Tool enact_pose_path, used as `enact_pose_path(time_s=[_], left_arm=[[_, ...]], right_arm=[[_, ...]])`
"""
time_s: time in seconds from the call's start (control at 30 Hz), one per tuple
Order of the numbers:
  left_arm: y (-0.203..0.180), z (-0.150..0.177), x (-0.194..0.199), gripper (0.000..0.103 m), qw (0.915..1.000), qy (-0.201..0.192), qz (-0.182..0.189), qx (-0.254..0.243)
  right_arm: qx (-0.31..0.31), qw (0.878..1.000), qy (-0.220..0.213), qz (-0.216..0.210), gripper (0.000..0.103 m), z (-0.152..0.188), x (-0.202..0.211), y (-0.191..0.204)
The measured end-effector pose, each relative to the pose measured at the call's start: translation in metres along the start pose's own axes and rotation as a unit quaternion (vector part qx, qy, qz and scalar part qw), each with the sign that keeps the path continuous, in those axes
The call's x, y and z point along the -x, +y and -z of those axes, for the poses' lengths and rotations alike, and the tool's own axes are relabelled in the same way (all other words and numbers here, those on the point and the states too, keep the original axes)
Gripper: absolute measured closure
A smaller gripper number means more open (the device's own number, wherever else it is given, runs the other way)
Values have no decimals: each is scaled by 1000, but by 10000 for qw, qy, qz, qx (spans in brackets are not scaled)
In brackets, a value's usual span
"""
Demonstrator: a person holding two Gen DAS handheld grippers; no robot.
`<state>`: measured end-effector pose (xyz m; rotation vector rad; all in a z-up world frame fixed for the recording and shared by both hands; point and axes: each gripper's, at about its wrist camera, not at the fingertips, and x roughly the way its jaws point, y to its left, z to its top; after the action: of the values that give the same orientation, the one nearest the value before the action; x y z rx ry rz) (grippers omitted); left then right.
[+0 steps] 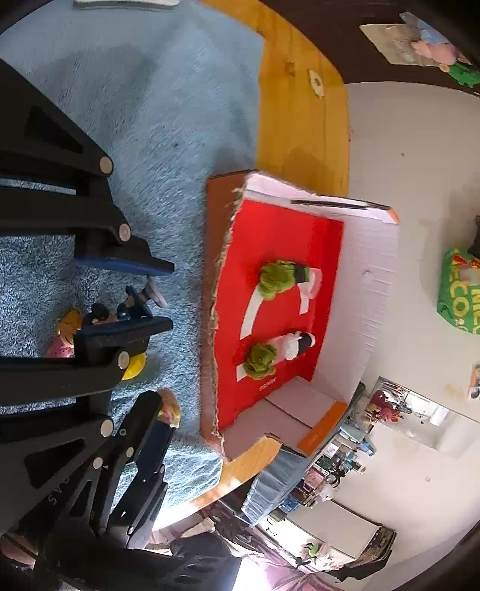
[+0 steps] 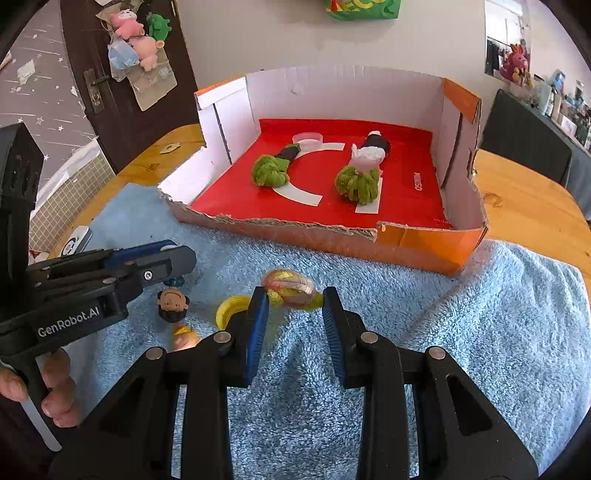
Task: Organize objects
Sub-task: 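Carry the yellow-green toy with the right tool while the left tool carries the figurine into the box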
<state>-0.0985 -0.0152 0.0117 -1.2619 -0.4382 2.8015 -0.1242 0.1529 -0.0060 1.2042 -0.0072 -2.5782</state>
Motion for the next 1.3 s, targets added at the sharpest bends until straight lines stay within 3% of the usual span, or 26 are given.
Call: enact_pose_path(time_s=[1.3], left_arm=[[-12, -42, 25, 79, 9985, -473, 274, -96]], right_arm=[[58, 9993, -372, 19, 74, -24, 29, 6]])
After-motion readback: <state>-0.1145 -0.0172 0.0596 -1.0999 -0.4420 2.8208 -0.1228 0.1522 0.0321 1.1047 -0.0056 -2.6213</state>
